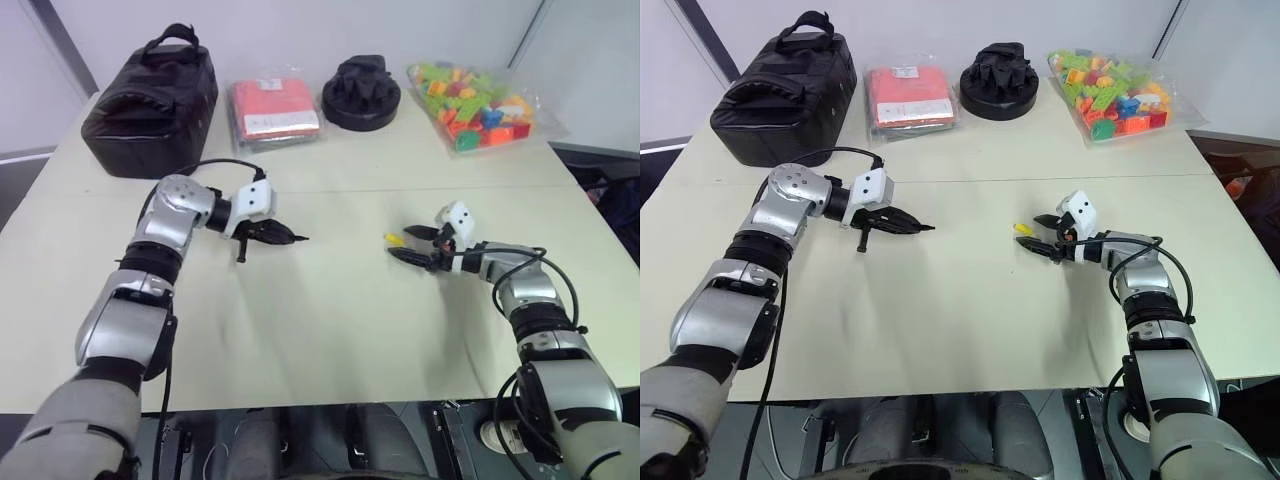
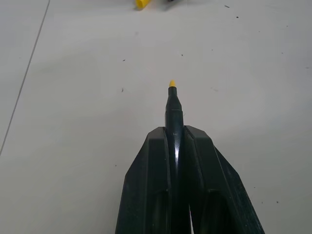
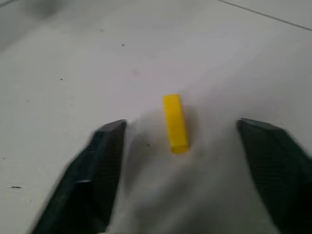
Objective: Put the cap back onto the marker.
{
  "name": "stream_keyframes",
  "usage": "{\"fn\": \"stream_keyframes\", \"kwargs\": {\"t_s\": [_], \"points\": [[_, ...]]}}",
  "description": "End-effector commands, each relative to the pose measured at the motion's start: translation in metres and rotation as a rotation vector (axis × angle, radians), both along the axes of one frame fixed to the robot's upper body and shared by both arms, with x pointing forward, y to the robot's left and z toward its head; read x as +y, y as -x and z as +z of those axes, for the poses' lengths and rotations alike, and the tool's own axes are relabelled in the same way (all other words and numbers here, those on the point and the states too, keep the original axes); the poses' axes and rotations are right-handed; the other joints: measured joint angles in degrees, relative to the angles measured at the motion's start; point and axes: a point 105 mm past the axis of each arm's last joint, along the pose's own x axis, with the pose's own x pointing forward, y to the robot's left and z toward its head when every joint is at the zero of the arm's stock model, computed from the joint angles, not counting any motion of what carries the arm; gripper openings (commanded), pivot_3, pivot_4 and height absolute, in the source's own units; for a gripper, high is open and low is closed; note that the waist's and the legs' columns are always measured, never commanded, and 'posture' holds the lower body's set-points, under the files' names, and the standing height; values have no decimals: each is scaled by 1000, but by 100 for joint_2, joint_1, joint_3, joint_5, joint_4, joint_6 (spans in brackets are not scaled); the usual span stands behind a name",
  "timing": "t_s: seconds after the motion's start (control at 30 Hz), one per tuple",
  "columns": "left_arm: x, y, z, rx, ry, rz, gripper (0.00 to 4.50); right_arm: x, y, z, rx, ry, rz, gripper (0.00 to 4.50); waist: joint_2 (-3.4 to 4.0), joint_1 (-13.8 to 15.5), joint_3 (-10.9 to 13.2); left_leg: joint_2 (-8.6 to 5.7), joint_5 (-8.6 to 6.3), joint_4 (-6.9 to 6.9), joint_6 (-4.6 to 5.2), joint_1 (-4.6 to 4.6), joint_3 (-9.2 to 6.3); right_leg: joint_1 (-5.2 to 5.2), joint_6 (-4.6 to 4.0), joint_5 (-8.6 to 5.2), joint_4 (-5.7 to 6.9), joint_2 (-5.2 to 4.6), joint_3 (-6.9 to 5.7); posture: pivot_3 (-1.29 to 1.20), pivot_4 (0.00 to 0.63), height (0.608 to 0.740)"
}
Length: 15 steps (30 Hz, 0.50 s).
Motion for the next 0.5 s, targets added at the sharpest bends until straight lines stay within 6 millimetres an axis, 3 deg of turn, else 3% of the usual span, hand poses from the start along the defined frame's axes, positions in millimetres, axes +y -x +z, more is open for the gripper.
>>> {"fn": "stream_keyframes", "kwargs": {"t_s": [0.03,0.07,0.13,0.33,0.5], "points": [[0,-1,13,-45,25,-3,0,-1,3,-8,-14,61,15,1529,0,0,0,0,0,0,0,0,0,0,0,0,0,0,0,0,150,740],[0,-1,14,-46,29,-1,0,-2,4,-10,-18,82,21,895,0,0,0,0,0,0,0,0,0,0,0,0,0,0,0,0,150,740],[0,-1,15,-46,35,2,0,-2,5,-12,-29,98,21,45,0,-1,0,0,0,0,0,0,0,0,0,0,0,0,0,0,150,740],[0,-2,15,-49,38,11,0,0,4,-5,-64,100,23,45,0,-1,0,0,1,0,-1,2,0,3,0,0,0,0,0,0,150,740],[1,-12,32,-130,56,38,0,3,1,43,-190,177,95,45,8,1,5,0,1,0,-2,1,1,0,0,0,1,-1,0,0,150,740]]}}
